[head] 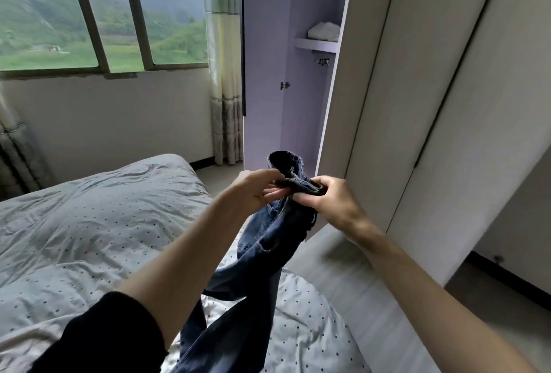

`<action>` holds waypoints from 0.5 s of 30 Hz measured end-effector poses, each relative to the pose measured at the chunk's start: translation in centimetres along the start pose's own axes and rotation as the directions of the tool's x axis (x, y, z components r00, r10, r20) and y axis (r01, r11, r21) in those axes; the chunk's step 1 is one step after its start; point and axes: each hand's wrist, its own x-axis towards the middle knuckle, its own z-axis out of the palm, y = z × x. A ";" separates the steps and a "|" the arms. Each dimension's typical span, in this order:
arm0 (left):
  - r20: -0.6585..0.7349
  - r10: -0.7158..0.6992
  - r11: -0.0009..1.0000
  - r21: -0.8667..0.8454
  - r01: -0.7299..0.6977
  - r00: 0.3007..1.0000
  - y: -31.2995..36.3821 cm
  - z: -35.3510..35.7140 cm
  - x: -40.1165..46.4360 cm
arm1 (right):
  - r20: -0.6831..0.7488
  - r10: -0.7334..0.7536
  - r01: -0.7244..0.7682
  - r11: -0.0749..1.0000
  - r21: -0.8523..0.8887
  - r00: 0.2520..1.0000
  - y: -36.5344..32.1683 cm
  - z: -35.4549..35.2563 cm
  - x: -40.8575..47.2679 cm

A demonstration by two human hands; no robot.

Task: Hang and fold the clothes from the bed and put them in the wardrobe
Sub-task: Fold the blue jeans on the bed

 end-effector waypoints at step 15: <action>0.536 0.496 0.441 0.522 -0.730 0.683 11.1 17.2 2.7 | -0.106 -0.259 0.226 0.941 -0.254 0.960 -8.9 -25.2 3.3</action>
